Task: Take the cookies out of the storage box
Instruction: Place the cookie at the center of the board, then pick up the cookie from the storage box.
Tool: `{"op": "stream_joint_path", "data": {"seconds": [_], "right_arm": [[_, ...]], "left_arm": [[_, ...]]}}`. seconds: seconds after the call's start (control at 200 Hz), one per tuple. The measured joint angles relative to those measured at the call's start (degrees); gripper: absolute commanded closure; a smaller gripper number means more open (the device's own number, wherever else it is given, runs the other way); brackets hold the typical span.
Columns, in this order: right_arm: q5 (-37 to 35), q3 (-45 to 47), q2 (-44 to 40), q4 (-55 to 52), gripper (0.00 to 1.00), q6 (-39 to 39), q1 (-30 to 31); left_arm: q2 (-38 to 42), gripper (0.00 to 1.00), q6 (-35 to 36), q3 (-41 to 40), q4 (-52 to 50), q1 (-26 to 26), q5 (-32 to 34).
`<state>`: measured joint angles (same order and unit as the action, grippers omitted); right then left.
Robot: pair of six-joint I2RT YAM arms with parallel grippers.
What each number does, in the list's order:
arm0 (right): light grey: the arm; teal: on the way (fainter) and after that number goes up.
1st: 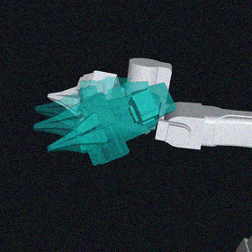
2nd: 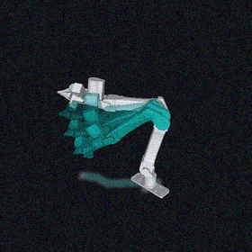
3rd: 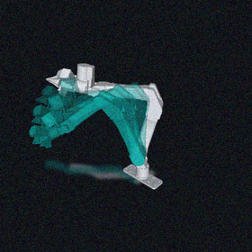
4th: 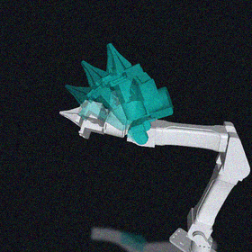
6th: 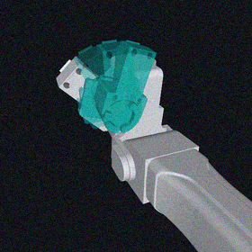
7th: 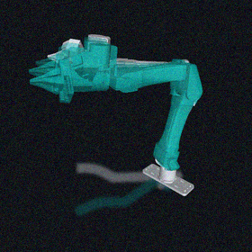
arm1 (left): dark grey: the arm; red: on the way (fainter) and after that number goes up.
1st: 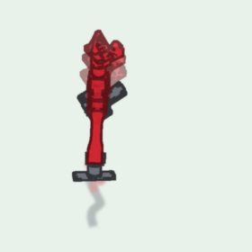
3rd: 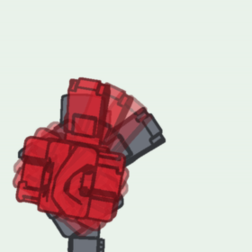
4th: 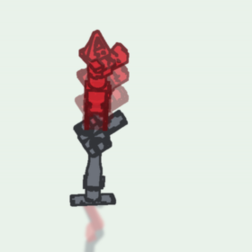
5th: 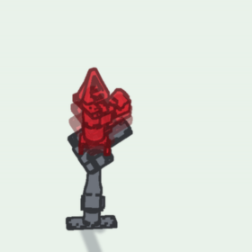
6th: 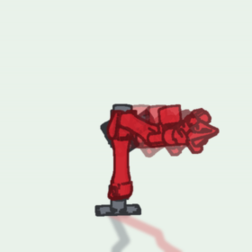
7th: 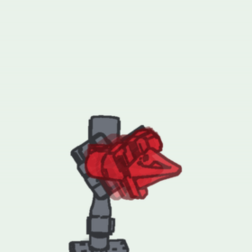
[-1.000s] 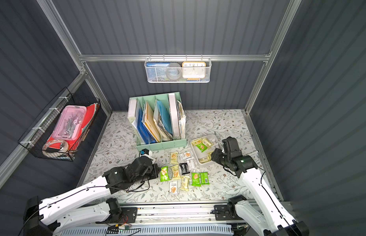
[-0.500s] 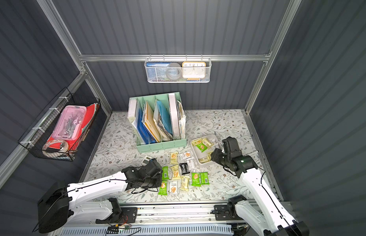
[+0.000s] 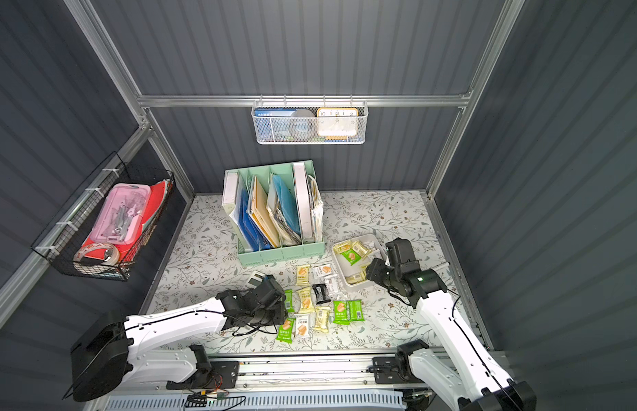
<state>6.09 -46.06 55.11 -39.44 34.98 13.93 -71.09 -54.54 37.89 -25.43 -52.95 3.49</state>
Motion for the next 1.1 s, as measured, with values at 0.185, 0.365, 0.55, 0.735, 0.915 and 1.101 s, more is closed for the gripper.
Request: {"op": "stream_joint_path", "data": {"seconds": [0.185,0.365,0.55,0.735,0.915,1.101], "right_arm": [[-0.55,-2.34,9.57,1.81,0.43,-0.98,2.67],[-5.33,-11.23,23.65,1.55,0.43,-5.7,4.74],[-14.12,-18.12,33.9,-1.81,0.45,-8.46,4.76],[-18.36,-18.88,37.11,-4.59,0.49,-9.11,4.76],[-20.74,-19.08,39.93,-6.01,0.57,-9.35,5.01],[-22.69,-20.5,42.69,-7.15,0.61,-10.05,6.21]], "left_arm": [[4.83,0.49,-3.04,3.85,1.46,0.0,7.52],[6.62,0.48,-7.5,4.42,8.22,0.02,16.35],[5.42,0.49,-10.03,4.42,14.95,0.48,22.56],[2.27,0.5,-10.32,4.42,18.21,2.21,23.63],[2.01,0.51,-10.32,4.42,21.14,3.5,23.5],[2.01,0.52,-10.32,4.42,23.37,3.87,23.34]]}}
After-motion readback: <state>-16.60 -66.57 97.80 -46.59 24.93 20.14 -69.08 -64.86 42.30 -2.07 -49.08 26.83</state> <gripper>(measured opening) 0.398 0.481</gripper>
